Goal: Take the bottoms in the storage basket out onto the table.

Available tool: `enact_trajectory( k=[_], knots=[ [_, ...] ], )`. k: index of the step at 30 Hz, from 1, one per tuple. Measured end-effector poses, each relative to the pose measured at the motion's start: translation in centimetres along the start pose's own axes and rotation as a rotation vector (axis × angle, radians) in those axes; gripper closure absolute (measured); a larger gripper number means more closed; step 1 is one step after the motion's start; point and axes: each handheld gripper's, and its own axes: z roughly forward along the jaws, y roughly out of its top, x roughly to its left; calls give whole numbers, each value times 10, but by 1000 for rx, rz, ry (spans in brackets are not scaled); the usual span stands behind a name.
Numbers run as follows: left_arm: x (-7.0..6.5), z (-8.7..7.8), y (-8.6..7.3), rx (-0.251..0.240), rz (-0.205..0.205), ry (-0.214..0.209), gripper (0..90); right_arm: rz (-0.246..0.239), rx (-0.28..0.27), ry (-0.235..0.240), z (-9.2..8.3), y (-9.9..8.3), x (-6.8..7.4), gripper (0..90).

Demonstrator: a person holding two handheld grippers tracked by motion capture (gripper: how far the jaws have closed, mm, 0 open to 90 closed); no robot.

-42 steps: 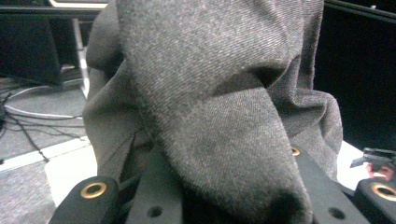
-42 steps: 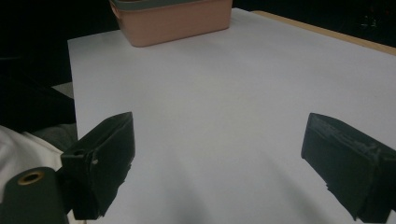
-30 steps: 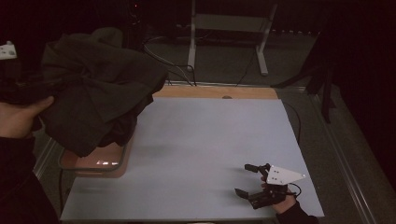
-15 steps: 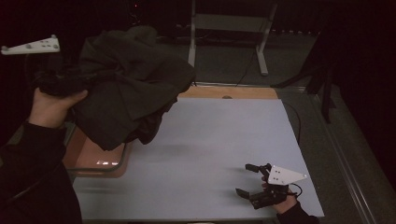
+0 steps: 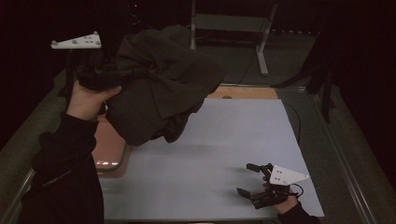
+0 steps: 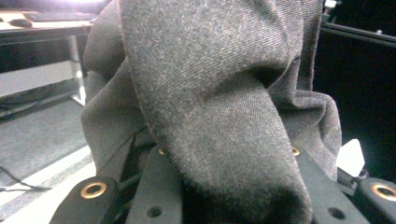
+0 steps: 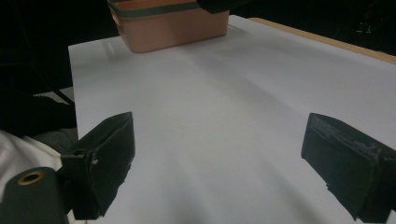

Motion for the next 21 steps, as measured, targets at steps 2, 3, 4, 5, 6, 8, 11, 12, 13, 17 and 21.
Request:
enact_trajectory(
  k=[2,3,4,5,6,8,11,12,13,17,21],
  knots=[
    [-2,8,1,2,-3,-7,752,1,0,3,0,0,0,99],
    [-2,11,1,4,2,-15,752,-1,2,3,0,0,0,99],
    [-3,15,1,3,1,-17,752,-1,2,3,0,0,0,99],
    [-3,18,1,5,1,-22,752,-1,-2,3,0,0,0,99],
    [-3,22,1,4,4,-29,752,-1,-3,2,0,0,0,99],
    [-3,29,2,7,0,-38,752,-1,-7,1,-1,0,0,99],
    [-5,42,2,18,5,-50,751,-2,-5,0,-1,0,0,99],
    [-6,45,2,23,6,-46,751,-1,-6,2,-1,0,0,99],
    [-6,50,3,30,8,-51,751,-1,-6,1,-1,0,0,99],
    [-9,65,3,35,12,-59,751,0,-8,0,-1,0,0,99],
    [-11,81,3,42,19,-79,751,2,-10,0,-2,0,0,99]
  ],
)
